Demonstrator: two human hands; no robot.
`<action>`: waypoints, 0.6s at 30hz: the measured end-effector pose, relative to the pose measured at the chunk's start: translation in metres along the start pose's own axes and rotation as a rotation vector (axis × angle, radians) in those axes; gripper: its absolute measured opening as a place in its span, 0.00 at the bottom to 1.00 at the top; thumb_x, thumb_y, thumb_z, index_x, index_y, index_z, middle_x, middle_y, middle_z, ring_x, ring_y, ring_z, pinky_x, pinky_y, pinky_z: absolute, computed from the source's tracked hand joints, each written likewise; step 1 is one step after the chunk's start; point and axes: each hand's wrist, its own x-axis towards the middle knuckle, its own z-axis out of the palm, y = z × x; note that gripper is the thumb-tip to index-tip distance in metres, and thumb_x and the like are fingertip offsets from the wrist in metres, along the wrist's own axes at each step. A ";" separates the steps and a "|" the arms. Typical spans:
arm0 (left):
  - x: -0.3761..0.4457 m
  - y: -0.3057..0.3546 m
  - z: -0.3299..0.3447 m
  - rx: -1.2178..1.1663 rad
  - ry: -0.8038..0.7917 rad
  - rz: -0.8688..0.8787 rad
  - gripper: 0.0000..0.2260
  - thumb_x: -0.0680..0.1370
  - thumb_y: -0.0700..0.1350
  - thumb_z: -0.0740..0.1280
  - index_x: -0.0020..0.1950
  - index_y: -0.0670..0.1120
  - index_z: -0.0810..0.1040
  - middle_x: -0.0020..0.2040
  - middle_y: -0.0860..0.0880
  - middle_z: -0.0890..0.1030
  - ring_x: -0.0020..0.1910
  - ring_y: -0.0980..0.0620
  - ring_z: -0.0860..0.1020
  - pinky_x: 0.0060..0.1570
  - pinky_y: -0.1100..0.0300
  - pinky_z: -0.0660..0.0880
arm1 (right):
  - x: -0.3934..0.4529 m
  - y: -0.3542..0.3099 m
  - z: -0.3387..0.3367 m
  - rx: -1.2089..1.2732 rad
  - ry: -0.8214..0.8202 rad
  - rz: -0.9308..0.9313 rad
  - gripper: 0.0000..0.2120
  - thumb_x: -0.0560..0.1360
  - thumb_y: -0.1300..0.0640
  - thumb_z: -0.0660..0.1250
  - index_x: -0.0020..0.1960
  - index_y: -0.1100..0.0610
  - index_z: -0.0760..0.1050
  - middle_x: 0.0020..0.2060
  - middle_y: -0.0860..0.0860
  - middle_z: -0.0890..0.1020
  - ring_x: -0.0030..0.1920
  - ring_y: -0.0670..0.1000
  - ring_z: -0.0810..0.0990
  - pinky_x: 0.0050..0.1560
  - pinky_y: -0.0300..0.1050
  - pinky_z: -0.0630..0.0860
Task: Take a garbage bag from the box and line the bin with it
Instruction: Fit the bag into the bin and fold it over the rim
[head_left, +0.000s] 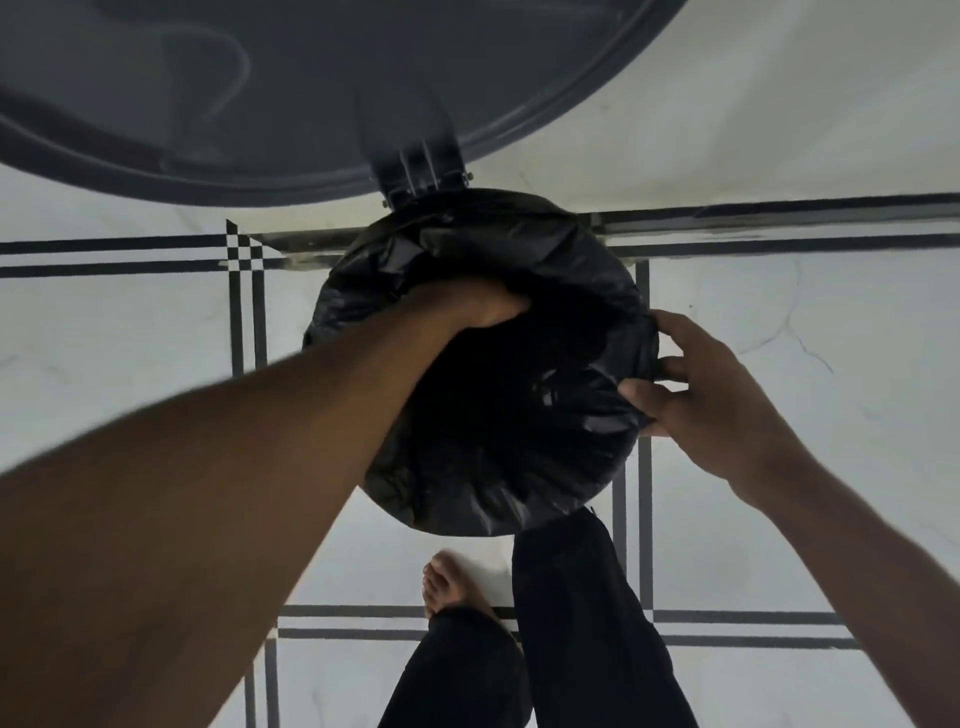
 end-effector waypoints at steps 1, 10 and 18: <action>0.006 -0.002 0.001 0.031 -0.011 -0.011 0.29 0.82 0.59 0.54 0.80 0.48 0.57 0.81 0.44 0.57 0.79 0.42 0.57 0.76 0.49 0.53 | 0.001 0.001 0.001 0.003 -0.001 0.000 0.27 0.75 0.58 0.70 0.66 0.36 0.68 0.50 0.48 0.85 0.48 0.52 0.86 0.51 0.59 0.83; -0.141 0.018 0.076 -0.432 0.744 0.220 0.10 0.76 0.41 0.64 0.55 0.47 0.81 0.53 0.52 0.79 0.56 0.52 0.75 0.61 0.60 0.71 | -0.025 -0.015 0.015 0.118 0.187 0.127 0.31 0.76 0.35 0.63 0.75 0.42 0.60 0.55 0.48 0.81 0.50 0.51 0.84 0.55 0.57 0.81; -0.215 -0.017 0.129 -1.871 0.480 -0.876 0.08 0.83 0.50 0.60 0.53 0.48 0.75 0.49 0.49 0.77 0.50 0.49 0.78 0.52 0.56 0.77 | -0.041 -0.014 0.029 0.570 0.112 0.452 0.21 0.79 0.39 0.63 0.62 0.52 0.78 0.58 0.49 0.83 0.60 0.51 0.81 0.56 0.51 0.81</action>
